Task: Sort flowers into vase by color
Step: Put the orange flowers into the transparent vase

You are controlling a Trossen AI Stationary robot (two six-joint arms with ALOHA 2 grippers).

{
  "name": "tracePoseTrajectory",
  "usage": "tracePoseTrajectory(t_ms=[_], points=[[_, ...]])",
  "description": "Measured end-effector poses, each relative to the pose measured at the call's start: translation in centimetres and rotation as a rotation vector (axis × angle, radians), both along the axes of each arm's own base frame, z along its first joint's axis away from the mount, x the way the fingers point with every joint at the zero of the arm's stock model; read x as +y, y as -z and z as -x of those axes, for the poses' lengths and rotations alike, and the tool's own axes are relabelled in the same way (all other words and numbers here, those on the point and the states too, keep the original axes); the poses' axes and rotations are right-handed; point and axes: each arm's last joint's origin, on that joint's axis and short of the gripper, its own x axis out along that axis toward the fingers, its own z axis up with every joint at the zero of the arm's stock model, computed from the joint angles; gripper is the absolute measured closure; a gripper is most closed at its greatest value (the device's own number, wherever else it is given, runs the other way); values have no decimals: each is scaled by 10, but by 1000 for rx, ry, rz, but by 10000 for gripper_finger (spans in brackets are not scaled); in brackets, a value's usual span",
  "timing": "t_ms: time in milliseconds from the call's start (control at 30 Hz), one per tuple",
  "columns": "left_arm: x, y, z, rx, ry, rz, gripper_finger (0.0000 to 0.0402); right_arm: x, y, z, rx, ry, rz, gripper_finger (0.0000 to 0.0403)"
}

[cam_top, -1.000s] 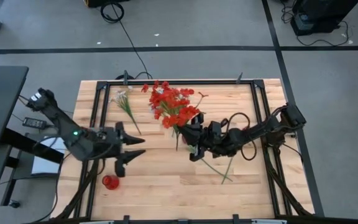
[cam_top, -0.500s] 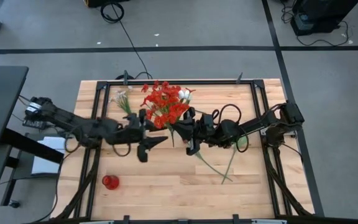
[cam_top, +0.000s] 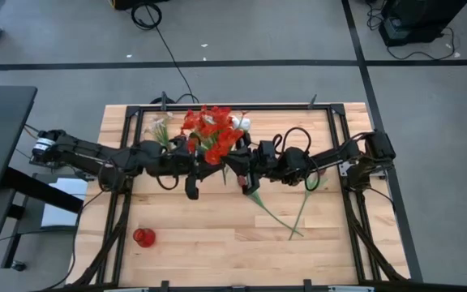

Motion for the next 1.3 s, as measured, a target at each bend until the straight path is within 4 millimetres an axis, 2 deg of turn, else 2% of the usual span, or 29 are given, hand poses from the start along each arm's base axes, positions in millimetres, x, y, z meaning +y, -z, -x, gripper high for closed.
tracePoseTrajectory(t_ms=[133,333,500,700,833,967,1167,1300], points=[[5,2,-2,18,47,-32,384,-6,2,-2,28,-11,3,370],[10,12,-1,130,-15,-114,386,-10,7,-5,143,63,13,299],[10,19,-4,191,-52,-194,386,-13,-14,10,232,209,83,262],[18,35,-21,250,-169,-268,387,-10,-60,49,232,394,204,259],[25,39,-31,228,-267,-261,387,-10,-92,83,182,463,239,259],[28,38,-32,209,-381,-245,387,-14,-122,123,131,517,276,259],[20,76,-21,141,-413,-176,387,-21,-139,166,184,542,314,259],[10,85,-14,132,-454,-233,387,-23,-141,178,228,535,333,259]])
